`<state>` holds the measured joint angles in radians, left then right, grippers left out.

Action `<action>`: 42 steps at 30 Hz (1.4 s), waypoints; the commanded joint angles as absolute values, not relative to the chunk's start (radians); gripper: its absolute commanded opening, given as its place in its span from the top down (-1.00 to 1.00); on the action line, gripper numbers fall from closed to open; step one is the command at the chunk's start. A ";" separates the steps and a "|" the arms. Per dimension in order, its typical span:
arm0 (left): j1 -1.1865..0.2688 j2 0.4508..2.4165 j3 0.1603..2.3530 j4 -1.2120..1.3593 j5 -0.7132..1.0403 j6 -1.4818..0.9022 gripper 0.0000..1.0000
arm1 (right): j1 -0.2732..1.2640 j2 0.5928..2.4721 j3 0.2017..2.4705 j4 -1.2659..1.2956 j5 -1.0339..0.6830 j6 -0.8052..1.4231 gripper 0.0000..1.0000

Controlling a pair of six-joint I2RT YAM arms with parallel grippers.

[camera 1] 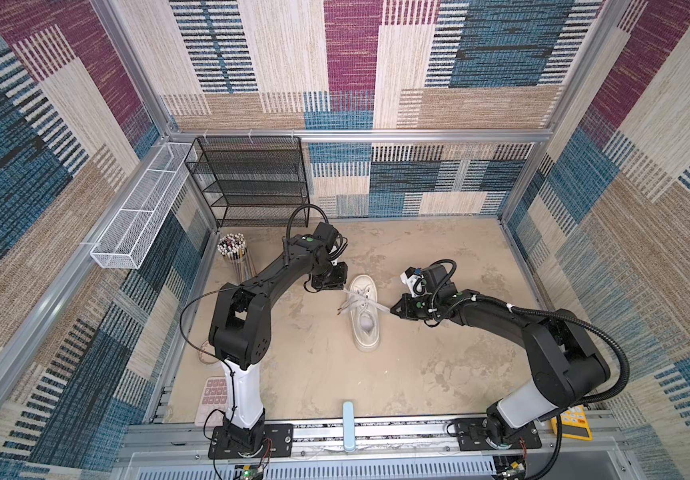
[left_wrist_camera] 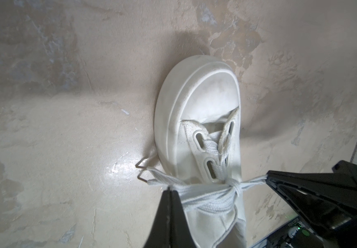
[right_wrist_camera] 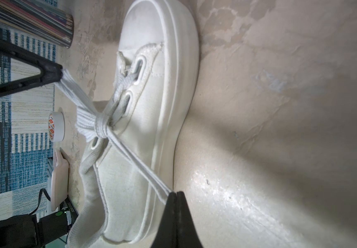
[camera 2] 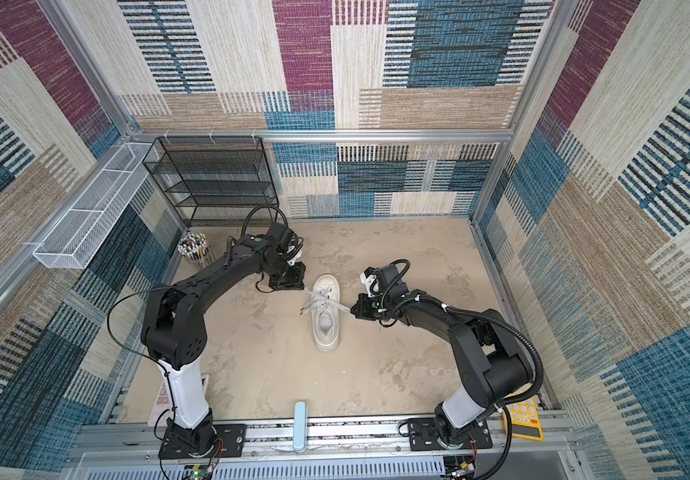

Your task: Tie the shoes

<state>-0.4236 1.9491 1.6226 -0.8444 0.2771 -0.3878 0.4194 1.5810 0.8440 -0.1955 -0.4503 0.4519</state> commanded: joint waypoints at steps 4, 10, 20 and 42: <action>-0.414 1.933 1.587 -0.818 0.201 -0.373 1.00 | 0.415 1.576 0.850 -0.321 -0.281 0.441 1.00; -0.412 1.914 1.557 -0.812 0.180 -0.364 1.00 | 0.413 1.583 0.841 -0.301 -0.269 0.459 1.00; -0.413 1.911 1.536 -0.782 0.274 -0.356 1.00 | 0.404 1.563 0.858 -0.093 -0.563 0.557 0.38; -0.411 1.946 1.534 -0.760 0.291 -0.359 1.00 | 0.399 1.874 1.062 0.000 -0.773 0.633 -0.49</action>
<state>-0.4145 1.9446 1.5307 -0.7666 0.2798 -0.3862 0.4015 1.8595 1.0721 -0.0883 -0.7029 0.5938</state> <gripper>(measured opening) 0.049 0.743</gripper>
